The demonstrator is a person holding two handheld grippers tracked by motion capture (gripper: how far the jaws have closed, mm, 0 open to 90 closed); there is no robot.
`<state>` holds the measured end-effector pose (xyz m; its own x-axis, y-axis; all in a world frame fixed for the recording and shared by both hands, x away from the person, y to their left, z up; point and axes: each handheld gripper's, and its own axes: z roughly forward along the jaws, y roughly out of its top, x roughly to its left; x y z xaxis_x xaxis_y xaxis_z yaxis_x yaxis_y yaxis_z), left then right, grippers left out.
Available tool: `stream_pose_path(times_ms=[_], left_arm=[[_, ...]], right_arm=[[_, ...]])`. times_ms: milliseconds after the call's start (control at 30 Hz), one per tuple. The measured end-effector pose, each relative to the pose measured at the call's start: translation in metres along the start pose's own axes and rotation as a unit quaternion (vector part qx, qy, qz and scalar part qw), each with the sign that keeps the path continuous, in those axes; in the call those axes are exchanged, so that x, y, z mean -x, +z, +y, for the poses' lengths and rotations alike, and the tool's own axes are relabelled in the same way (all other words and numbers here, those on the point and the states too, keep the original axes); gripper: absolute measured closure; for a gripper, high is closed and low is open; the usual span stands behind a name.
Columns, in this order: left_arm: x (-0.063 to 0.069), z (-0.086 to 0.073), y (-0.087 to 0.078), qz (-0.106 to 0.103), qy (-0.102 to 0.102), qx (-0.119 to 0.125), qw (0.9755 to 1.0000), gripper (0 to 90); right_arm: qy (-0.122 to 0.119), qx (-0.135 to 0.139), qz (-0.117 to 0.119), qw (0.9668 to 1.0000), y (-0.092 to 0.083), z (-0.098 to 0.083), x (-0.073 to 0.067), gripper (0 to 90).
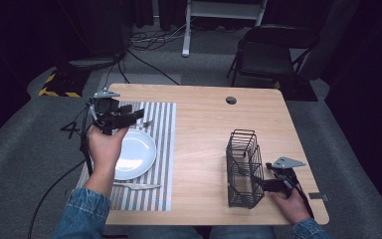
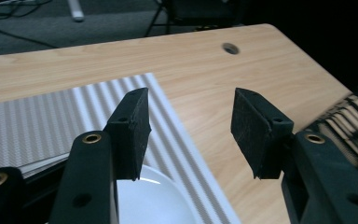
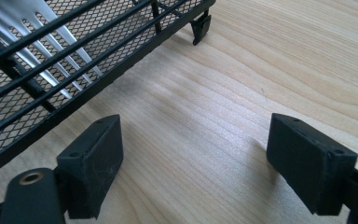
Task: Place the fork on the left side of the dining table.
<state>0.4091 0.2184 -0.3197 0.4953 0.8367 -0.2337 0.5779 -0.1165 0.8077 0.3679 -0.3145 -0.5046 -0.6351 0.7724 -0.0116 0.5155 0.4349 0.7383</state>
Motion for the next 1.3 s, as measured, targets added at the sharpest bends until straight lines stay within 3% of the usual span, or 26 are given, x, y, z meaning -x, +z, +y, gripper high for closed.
stream_pose_path(times_ms=[167, 200, 400, 433, 533, 833, 1300], left_arm=[[0.020, -0.005, -0.004, -0.022, 0.020, 0.004, 0.9995, 46.6], [0.028, -0.009, -0.005, -0.036, 0.026, 0.008, 0.9990, 46.5], [0.050, -0.016, -0.006, -0.050, 0.050, 0.007, 0.9975, 46.0], [0.056, -0.020, -0.006, -0.061, 0.052, 0.007, 0.9967, 45.8], [0.062, -0.028, -0.004, -0.085, 0.045, 0.013, 0.9952, 45.0], [0.080, -0.045, 0.007, -0.091, 0.058, 0.001, 0.9941, 44.7], [0.098, -0.084, 0.045, -0.119, 0.080, -0.052, 0.9882, 42.8]], right_arm=[[0.000, 0.000, 0.000, 1.0000, 0.000, 0.000, 0.000, 18.7], [0.000, 0.000, 0.000, 1.0000, 0.000, 0.000, 0.000, 18.7], [0.000, 0.000, 0.000, 1.0000, 0.000, 0.000, 0.000, 18.7], [0.000, 0.000, 0.000, 1.0000, 0.000, 0.000, 0.000, 18.7], [0.000, 0.000, 0.000, 1.0000, 0.000, 0.000, 0.000, 18.7], [0.000, 0.000, 0.000, 1.0000, 0.000, 0.000, 0.000, 18.7], [-0.001, 0.000, 0.002, 1.0000, 0.000, 0.000, 0.000, 18.7]])
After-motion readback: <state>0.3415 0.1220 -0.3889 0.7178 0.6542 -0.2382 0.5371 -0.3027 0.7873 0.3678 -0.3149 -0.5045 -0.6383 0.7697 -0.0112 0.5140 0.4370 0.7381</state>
